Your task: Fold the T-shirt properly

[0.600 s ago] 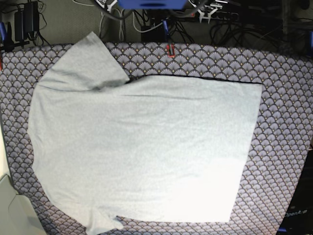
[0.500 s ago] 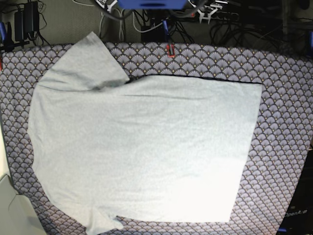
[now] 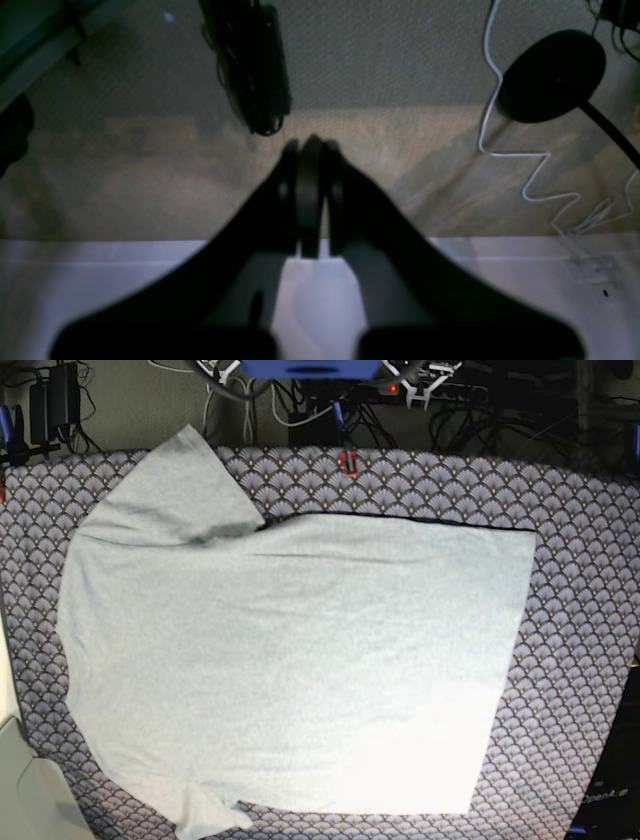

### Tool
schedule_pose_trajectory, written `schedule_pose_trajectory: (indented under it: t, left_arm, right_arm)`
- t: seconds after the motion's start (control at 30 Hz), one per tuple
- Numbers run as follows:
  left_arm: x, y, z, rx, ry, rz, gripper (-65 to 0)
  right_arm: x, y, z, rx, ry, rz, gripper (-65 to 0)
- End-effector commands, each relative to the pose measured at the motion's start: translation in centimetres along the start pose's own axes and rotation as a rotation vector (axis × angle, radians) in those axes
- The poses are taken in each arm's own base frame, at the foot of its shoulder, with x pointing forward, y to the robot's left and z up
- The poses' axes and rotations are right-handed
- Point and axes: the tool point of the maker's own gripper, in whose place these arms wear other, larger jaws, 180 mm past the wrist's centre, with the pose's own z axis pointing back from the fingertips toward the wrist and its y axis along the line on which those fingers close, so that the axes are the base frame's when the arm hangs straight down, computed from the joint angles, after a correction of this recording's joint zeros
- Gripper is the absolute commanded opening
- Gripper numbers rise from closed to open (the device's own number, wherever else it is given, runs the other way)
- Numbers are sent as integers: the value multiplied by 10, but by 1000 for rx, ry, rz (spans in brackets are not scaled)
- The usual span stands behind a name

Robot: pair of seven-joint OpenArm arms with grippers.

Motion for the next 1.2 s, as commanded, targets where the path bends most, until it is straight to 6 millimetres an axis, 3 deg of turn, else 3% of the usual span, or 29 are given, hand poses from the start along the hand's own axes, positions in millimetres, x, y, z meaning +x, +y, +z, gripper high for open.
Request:
schedule_pose_trajectory:
  t: [0.0,0.87,1.0,1.17]
  left_arm:
    - [1,3,0,6,-2,-5,-646]
    - [-1,3,0,6,3,-5,-647]
    - [-16,22,1,30,18,-3,-647]
    - [-18,44,9,60,-50,-19,-647]
  right_arm:
    - [-3,1,0,9,7,-3,-650]
    - [-4,1,0,9,8,-3,-650]
    - [-16,-9,0,-6,17,-3,-650]
    - [-17,-15,7,-15,-85,2,-650]
